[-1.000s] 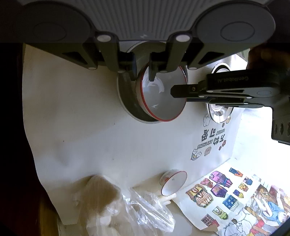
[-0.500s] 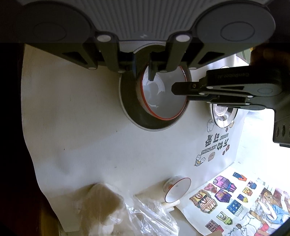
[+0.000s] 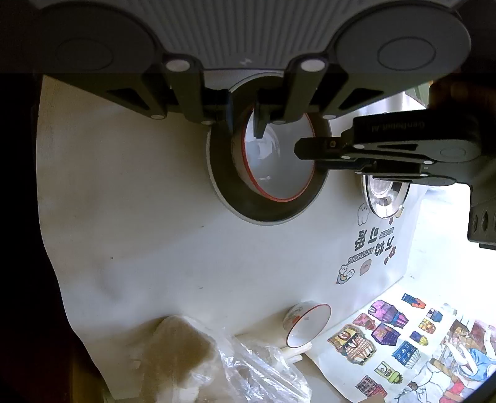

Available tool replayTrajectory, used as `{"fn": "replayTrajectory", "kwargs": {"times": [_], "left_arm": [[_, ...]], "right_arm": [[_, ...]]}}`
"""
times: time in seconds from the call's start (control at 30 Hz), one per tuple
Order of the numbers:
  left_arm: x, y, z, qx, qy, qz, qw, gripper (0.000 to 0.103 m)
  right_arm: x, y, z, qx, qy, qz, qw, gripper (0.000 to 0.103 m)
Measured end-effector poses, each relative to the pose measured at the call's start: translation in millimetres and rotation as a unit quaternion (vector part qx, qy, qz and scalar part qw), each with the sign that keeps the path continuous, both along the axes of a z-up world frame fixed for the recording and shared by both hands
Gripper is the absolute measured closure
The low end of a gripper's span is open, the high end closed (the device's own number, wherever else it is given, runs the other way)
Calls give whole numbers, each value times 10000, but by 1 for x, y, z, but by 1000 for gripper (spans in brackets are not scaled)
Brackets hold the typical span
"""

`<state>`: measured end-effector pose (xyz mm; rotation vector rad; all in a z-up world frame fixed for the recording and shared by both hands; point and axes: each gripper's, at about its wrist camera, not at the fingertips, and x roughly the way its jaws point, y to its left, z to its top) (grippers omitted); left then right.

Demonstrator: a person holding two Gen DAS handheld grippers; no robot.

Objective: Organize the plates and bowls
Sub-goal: 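Settle the white bowl inside the steel bowl and open both grippers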

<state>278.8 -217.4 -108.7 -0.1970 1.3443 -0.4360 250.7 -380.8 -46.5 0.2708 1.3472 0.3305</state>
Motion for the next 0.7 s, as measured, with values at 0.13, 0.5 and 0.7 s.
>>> {"fn": "replayTrajectory", "kwargs": {"times": [0.13, 0.5, 0.7], "left_arm": [[0, 0, -1, 8, -8, 0, 10000, 81], [1, 0, -1, -21, -55, -43, 10000, 77], [0, 3, 1, -56, -110, -15, 9999, 75]], "right_arm": [[0, 1, -1, -41, -17, 4, 10000, 88], [2, 1, -3, -50, -71, -35, 10000, 85], [3, -1, -3, -31, -88, -94, 9999, 80]]}}
